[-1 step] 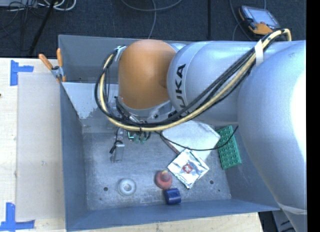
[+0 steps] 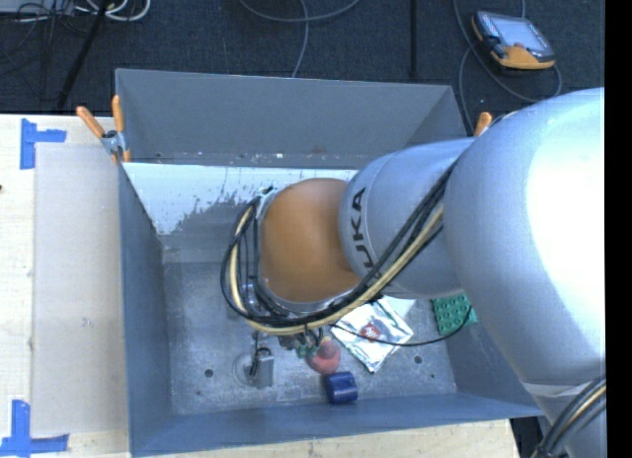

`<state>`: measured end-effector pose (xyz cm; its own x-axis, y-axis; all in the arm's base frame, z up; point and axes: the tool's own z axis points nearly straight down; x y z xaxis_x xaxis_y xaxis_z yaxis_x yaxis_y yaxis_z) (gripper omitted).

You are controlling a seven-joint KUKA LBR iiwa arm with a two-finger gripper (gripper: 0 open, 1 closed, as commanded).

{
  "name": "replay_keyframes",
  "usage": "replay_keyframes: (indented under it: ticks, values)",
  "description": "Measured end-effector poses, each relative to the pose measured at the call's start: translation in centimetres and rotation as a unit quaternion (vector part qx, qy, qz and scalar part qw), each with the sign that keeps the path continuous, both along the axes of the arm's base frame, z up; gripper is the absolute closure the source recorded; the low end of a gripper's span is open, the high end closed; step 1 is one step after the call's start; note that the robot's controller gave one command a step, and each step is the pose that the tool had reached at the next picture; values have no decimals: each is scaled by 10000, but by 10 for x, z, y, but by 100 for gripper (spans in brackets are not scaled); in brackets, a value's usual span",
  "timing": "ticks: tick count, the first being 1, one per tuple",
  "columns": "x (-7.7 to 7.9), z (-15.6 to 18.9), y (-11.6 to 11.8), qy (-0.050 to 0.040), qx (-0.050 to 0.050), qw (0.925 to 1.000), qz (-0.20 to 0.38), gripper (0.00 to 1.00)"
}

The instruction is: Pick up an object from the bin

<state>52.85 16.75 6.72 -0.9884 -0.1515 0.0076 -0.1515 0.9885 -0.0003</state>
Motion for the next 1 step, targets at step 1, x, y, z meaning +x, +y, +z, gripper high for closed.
replay_keyframes:
  ticks: [1]
  values:
    - [-26, 3, -50, -43, 7, 9988, 490, 0]
